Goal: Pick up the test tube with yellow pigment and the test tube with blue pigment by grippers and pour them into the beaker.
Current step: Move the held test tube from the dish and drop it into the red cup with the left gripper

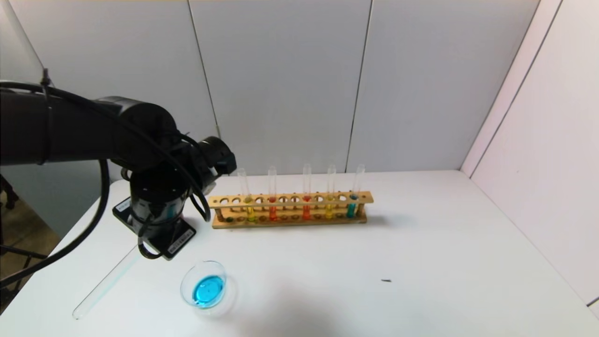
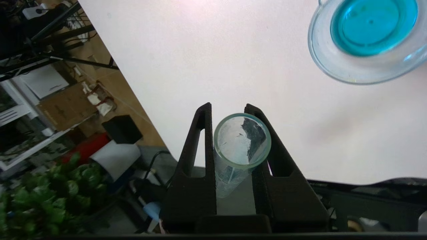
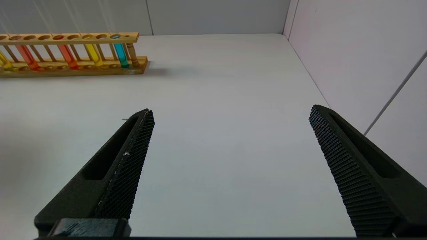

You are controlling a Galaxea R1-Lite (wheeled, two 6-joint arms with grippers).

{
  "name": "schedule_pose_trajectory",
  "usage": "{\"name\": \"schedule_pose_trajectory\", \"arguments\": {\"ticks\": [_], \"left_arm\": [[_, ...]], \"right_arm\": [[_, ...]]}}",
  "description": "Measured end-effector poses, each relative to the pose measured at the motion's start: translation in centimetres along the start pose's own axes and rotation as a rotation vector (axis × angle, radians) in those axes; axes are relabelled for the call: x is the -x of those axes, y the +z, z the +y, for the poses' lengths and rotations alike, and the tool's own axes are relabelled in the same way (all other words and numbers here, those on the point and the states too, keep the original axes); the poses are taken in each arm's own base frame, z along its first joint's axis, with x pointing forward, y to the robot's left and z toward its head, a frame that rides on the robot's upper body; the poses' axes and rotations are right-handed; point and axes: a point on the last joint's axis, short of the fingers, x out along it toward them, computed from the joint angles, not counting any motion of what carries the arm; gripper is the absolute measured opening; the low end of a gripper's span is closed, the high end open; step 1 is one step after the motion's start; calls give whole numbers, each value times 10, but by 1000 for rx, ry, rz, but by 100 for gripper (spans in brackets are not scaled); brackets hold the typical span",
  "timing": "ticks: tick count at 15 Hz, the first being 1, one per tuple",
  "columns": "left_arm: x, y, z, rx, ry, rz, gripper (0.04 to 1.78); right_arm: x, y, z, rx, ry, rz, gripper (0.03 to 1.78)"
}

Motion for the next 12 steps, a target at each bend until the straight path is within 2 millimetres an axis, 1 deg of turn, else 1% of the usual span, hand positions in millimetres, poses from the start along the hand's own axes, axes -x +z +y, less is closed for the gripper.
{"name": "schedule_pose_trajectory", "arguments": {"ticks": [3, 6, 9, 12], "left_arm": [[9, 1, 21, 108, -8, -105, 34], [14, 8, 36, 208, -49, -205, 34], [11, 22, 47, 315, -57, -323, 34], [6, 28, 59, 379, -37, -363, 34]], "right_arm": [[0, 0, 0, 0, 0, 0, 170], [0, 0, 0, 0, 0, 0, 170], [0, 0, 0, 0, 0, 0, 170], [0, 0, 0, 0, 0, 0, 170]]}}
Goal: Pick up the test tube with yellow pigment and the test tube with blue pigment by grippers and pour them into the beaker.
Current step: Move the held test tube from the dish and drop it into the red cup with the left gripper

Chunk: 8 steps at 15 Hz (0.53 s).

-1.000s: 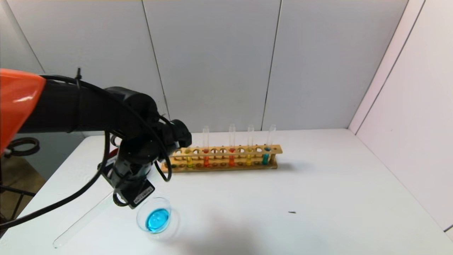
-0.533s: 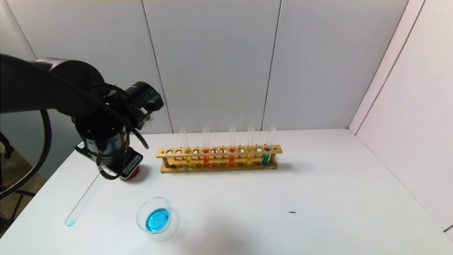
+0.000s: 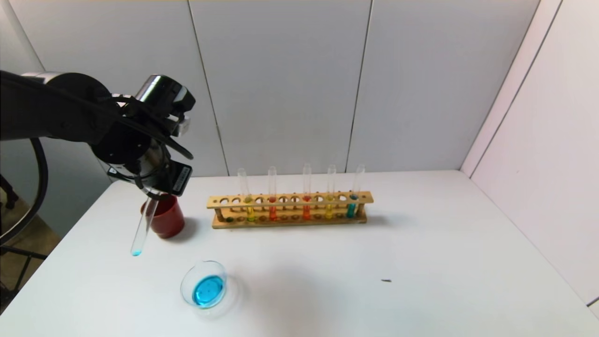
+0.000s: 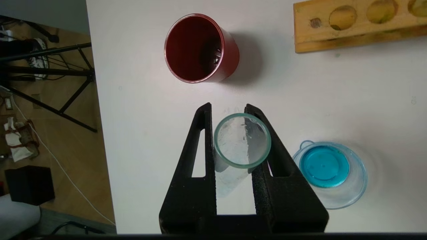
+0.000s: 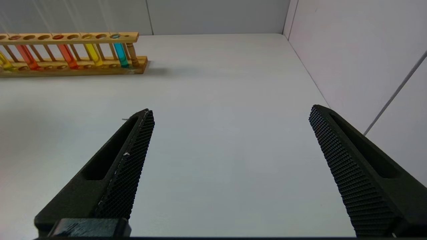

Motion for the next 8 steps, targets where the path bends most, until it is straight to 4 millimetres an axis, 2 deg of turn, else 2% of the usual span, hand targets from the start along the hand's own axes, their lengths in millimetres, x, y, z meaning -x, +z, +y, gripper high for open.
{"name": "schedule_pose_trajectory", "arguments": {"ticks": [8], "left_arm": [[-35, 31, 32, 199, 68, -195, 34]], "right_arm": [[0, 0, 0, 0, 0, 0, 170]]}}
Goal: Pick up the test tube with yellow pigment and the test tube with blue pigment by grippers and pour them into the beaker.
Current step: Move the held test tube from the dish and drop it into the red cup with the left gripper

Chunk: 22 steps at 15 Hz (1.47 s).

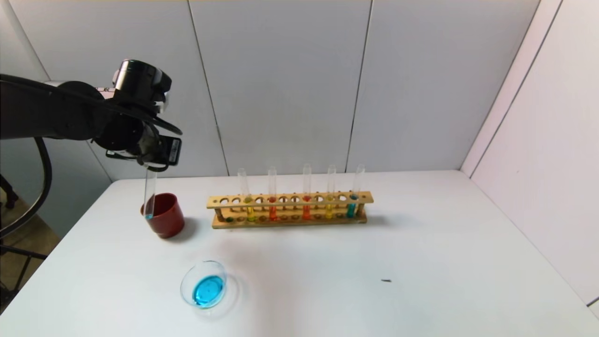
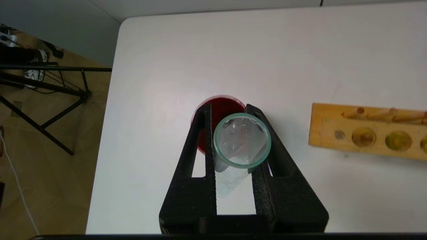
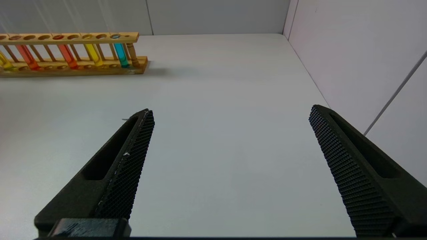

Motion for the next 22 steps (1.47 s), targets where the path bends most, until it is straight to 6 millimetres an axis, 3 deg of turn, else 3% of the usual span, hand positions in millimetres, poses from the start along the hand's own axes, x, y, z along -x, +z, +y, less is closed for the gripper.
{"name": "schedule_pose_trajectory", "arguments": {"ticks": [3, 12, 18, 22], "left_arm": [[-16, 9, 6, 48, 23, -70, 34], [-57, 6, 10, 84, 24, -92, 34], [-75, -11, 4, 81, 26, -80, 34], [-87, -33, 1, 72, 13, -41, 34]], "right_arm": [[0, 0, 0, 0, 0, 0, 170], [0, 0, 0, 0, 1, 0, 170], [0, 0, 0, 0, 0, 0, 170], [0, 0, 0, 0, 1, 0, 170]]}}
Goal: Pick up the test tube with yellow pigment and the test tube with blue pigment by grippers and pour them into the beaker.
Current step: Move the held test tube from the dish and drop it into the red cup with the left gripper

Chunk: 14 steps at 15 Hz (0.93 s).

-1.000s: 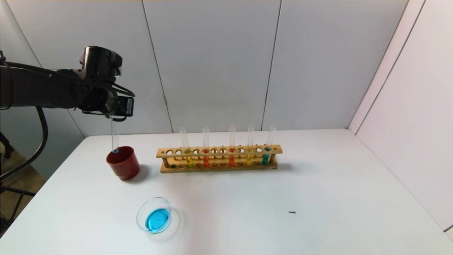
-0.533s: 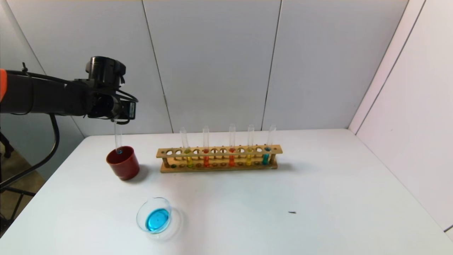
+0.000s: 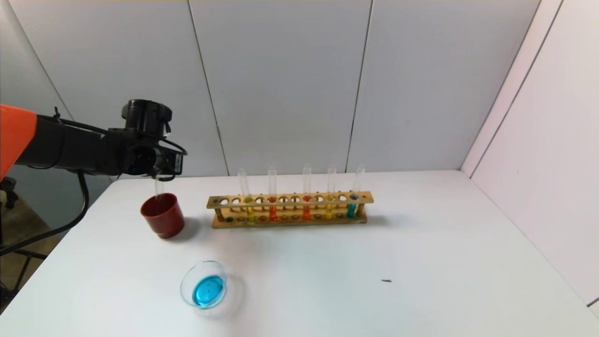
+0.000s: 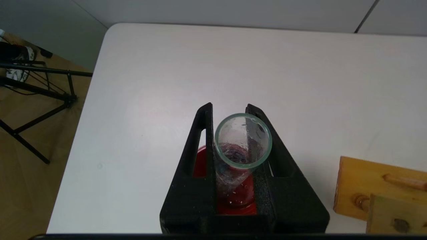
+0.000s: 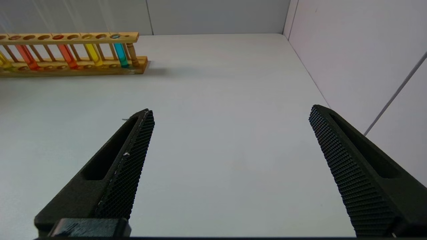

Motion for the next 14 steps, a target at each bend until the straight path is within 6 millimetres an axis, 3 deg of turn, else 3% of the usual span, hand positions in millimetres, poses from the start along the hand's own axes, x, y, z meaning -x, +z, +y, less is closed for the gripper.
{"name": "schedule_pose_trajectory", "arguments": {"ticks": [4, 9, 12, 14], "left_arm": [[-8, -20, 1, 2, 0, 9, 34], [-8, -26, 1, -6, 1, 16, 40], [-5, -25, 2, -6, 1, 7, 67], [-1, -21, 2, -5, -1, -7, 101]], "right_arm": [[0, 0, 0, 0, 0, 0, 170], [0, 0, 0, 0, 0, 0, 170], [0, 0, 0, 0, 0, 0, 170], [0, 0, 0, 0, 0, 0, 170]]}}
